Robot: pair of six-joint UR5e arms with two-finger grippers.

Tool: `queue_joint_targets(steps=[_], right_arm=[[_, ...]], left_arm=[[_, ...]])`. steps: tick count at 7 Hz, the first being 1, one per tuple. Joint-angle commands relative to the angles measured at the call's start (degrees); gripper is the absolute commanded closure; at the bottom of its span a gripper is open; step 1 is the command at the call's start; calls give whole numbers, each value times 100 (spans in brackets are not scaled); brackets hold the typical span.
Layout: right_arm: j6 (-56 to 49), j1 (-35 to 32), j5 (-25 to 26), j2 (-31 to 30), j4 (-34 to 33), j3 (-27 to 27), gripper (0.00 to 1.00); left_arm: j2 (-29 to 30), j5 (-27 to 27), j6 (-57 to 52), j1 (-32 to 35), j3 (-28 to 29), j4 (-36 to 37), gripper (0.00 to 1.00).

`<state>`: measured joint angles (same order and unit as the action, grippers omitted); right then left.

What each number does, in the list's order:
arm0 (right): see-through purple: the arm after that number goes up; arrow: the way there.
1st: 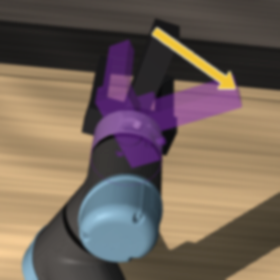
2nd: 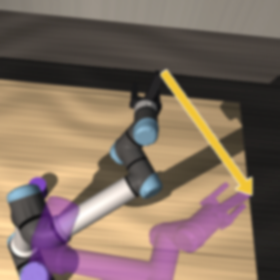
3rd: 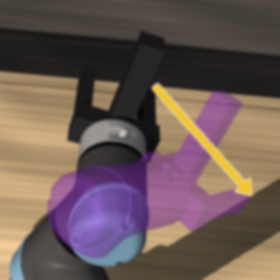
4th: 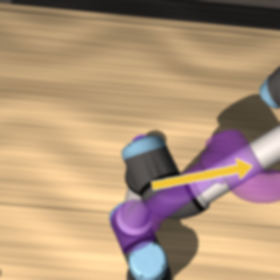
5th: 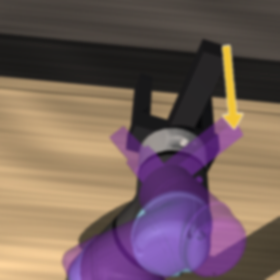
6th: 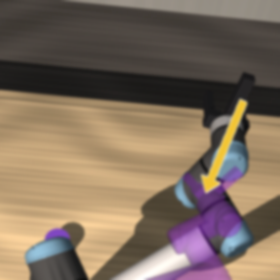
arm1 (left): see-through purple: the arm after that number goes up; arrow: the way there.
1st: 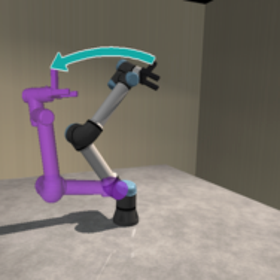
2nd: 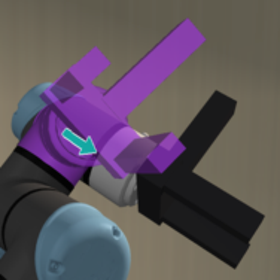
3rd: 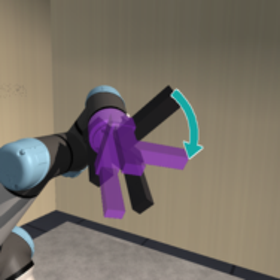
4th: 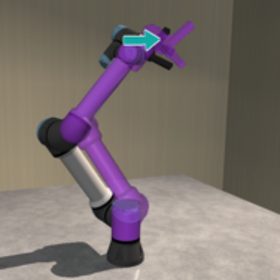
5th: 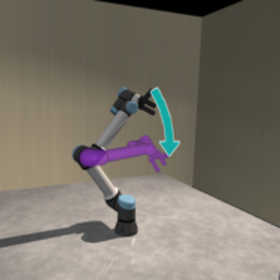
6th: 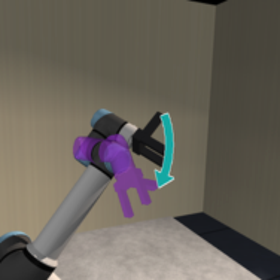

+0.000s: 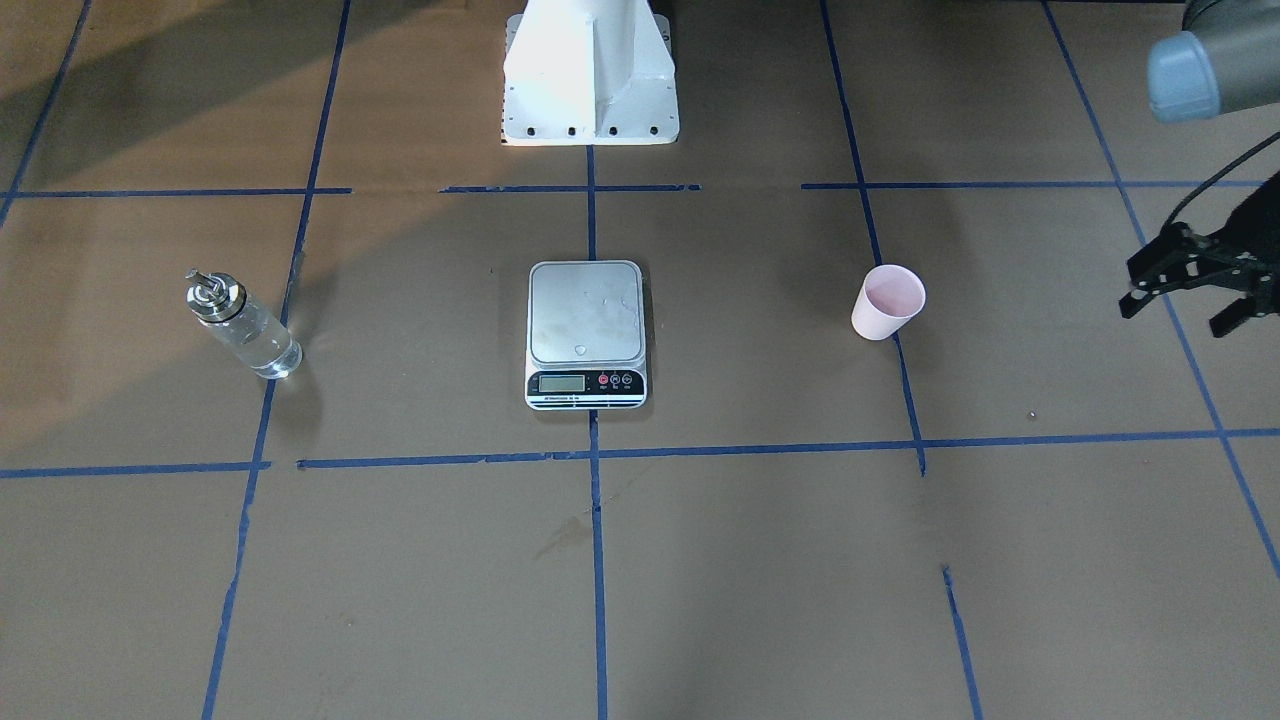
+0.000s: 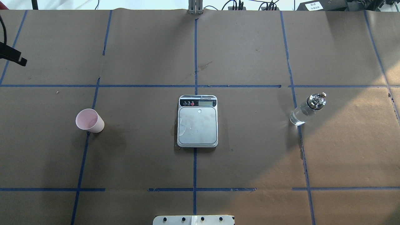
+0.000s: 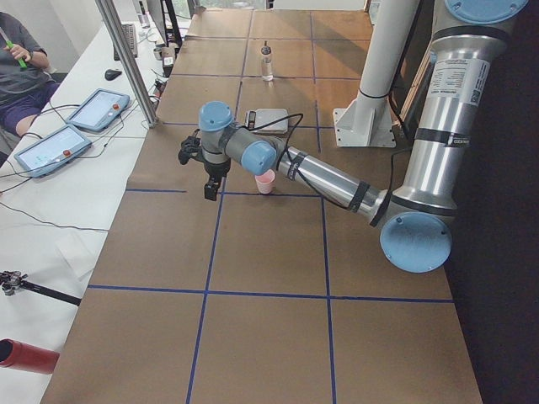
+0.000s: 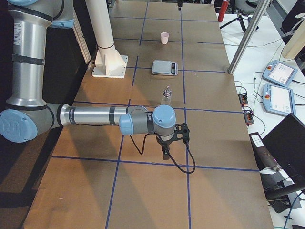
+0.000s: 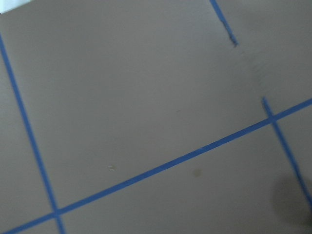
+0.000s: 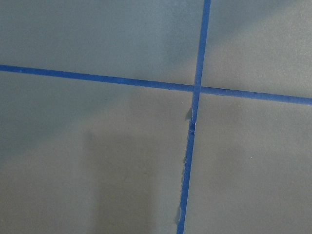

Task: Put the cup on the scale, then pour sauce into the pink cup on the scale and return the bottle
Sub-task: 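Move the left gripper down toward the pink paper cup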

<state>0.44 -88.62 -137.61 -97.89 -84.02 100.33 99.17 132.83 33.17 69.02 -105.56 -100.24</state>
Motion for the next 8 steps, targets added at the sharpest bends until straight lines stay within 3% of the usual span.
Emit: queue_joint_targets(steps=[1,2,3,8], right_arm=[[-17,3,67,7,52,75,0],[-9,3,68,-19,35,49,0],[-9,3,68,-45,43,75,0],[-9,3,15,34,35,127,0]], left_arm=[[-248,-717,2335,-1104,-192,-609,0],[-502,-1245,3309,-1684,-184,-1281,0],[-756,-1329,3615,-1968,-193,-1644,0],[-742,-1286,3653,-2436,-158,-1622,0]])
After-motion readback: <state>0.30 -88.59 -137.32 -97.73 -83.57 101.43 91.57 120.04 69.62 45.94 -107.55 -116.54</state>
